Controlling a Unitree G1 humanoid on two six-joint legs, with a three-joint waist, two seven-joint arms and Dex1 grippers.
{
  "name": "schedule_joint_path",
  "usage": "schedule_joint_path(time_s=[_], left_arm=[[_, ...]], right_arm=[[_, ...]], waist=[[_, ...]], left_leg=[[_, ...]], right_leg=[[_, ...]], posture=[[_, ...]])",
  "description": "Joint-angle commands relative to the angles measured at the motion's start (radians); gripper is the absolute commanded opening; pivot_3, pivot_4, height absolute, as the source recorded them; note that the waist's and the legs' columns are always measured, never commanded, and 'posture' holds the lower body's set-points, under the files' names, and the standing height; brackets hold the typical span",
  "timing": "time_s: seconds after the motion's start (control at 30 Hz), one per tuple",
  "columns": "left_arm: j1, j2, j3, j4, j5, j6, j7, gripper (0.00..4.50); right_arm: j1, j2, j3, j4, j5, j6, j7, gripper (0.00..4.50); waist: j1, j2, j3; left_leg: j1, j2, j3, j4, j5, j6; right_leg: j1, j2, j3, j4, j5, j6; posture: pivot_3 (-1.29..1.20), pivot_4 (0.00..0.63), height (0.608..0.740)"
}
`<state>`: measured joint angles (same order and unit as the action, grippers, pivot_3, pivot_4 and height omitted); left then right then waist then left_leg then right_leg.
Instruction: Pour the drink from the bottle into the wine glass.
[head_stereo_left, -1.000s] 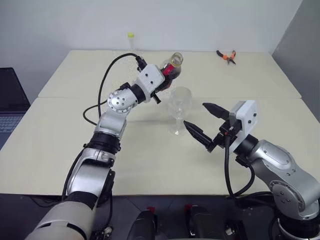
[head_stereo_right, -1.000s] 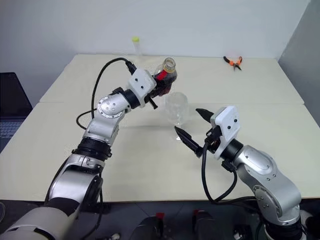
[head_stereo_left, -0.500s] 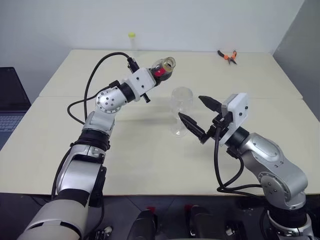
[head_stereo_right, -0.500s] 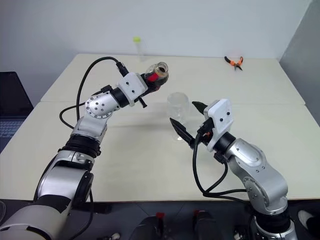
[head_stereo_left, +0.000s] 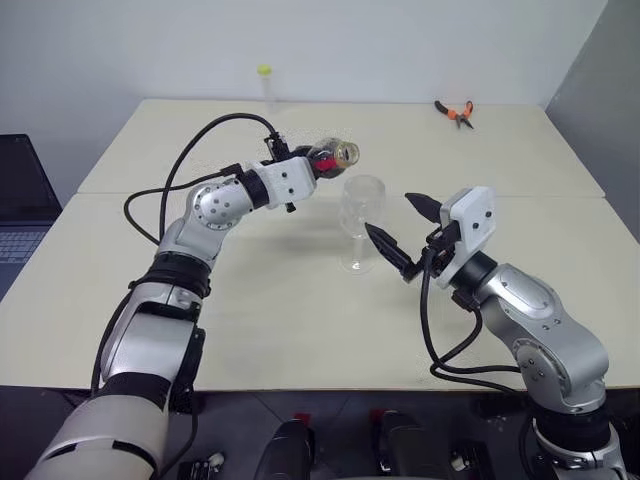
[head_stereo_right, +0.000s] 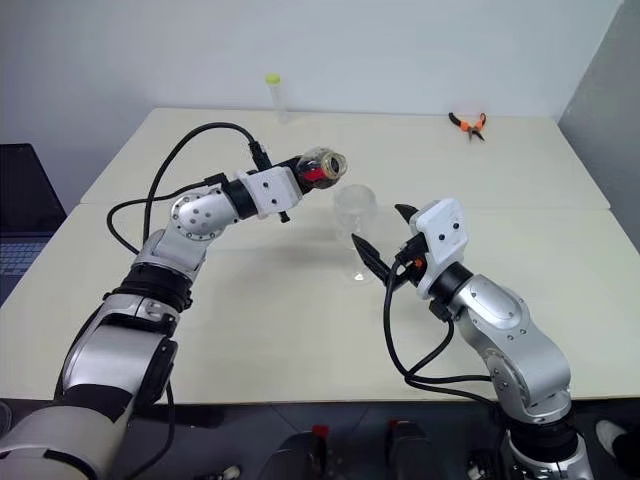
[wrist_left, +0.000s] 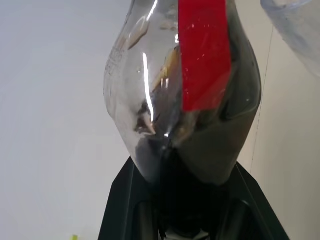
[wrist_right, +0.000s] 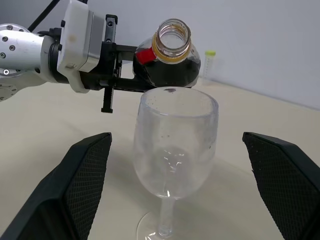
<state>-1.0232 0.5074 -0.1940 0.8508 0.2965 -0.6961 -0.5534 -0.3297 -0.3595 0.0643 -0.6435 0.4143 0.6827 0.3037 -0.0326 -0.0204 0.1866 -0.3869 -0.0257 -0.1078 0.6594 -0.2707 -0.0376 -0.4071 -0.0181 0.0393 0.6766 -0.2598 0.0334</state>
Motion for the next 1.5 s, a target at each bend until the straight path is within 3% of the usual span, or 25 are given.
schedule_joint_path(time_s=[0.03,0.67,1.5], left_arm=[[-0.058,0.023,-0.006,-0.001,0.025,-0.065,0.04,0.76],[-0.181,0.084,-0.099,0.134,0.24,-0.195,0.252,0.74],[-0.244,0.11,-0.165,0.185,0.35,-0.236,0.388,0.74]], right_arm=[[-0.014,0.012,-0.006,-0.025,0.001,-0.03,0.005,4.5],[-0.005,0.027,0.014,-0.05,0.005,-0.021,0.018,4.5],[0.003,0.026,0.046,-0.05,-0.02,-0.034,0.026,4.5]], waist=[[0.0,0.0,0.0],[0.0,0.0,0.0],[0.0,0.0,0.0]], left_leg=[[0.0,0.0,0.0,0.0,0.0,0.0],[0.0,-0.001,0.0,0.001,0.0,0.0],[0.0,-0.001,0.0,0.001,0.0,0.0]], right_leg=[[0.0,0.0,0.0,0.0,0.0,0.0],[0.0,0.0,0.0,0.002,-0.001,0.001],[-0.001,0.0,0.0,0.003,-0.001,0.001]], posture=[[0.0,0.15,0.74],[0.0,0.15,0.74],[0.0,0.15,0.74]])
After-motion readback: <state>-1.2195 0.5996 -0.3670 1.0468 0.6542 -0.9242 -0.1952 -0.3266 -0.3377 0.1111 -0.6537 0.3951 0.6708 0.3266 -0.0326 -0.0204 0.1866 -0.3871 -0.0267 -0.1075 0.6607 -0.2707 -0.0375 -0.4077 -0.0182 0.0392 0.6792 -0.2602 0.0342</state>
